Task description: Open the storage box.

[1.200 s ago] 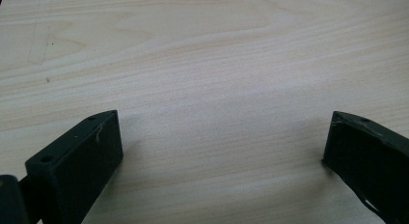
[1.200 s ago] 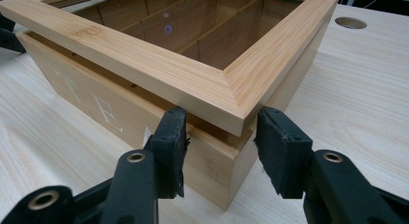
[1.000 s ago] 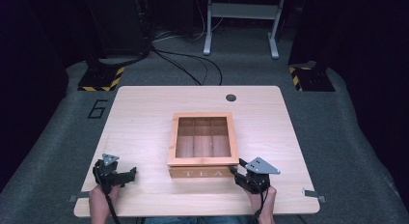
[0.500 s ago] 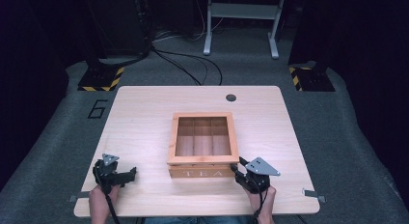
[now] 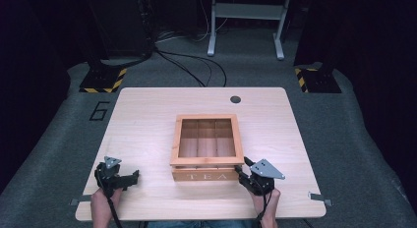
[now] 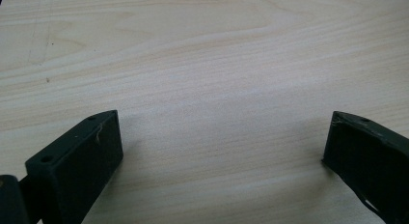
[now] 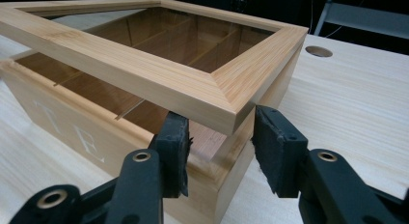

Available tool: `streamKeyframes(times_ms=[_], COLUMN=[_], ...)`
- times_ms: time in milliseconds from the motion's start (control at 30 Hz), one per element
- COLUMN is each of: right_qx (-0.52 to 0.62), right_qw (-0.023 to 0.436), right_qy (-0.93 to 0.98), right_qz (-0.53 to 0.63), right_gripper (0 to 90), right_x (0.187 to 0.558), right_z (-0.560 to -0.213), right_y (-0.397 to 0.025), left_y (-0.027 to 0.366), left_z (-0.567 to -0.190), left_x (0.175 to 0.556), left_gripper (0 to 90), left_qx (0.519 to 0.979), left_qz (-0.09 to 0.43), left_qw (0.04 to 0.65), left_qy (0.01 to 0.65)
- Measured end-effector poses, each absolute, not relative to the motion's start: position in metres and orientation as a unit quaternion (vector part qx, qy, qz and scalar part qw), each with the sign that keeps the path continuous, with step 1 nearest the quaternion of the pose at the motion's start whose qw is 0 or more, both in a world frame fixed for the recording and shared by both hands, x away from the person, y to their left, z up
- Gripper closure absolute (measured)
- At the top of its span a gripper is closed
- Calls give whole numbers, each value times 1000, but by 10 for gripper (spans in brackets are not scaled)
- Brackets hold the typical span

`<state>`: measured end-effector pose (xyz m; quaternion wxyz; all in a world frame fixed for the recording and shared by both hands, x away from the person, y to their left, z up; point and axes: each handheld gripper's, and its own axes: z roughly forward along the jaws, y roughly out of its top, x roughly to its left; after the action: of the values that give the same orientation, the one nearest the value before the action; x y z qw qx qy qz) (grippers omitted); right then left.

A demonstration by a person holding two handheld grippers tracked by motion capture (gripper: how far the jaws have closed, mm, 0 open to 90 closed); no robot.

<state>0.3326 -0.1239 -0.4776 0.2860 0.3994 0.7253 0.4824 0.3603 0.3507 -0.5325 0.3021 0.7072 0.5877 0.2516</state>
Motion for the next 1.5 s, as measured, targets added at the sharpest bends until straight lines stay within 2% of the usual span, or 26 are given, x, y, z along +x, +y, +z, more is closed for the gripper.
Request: streamKeyframes(times_ms=[600, 800, 1000, 1500], right_qx=[409, 407, 410, 414], right_qw=[310, 324, 339, 341], right_qy=[698, 690, 679, 675], right_qz=[500, 503, 507, 506], right_gripper=[495, 505, 581, 591], right_x=[347, 353, 356, 359], right_z=[-464, -455, -450, -439], right_y=[-117, -114, -114, -113], left_y=[351, 351, 351, 351], left_z=[-532, -532, -532, -532], left_x=[360, 360, 360, 360], left_gripper=[1, 1, 1, 1], left_qx=[707, 709, 707, 707], left_qz=[251, 248, 251, 251], left_qw=[302, 301, 302, 302], left_qy=[588, 588, 588, 588])
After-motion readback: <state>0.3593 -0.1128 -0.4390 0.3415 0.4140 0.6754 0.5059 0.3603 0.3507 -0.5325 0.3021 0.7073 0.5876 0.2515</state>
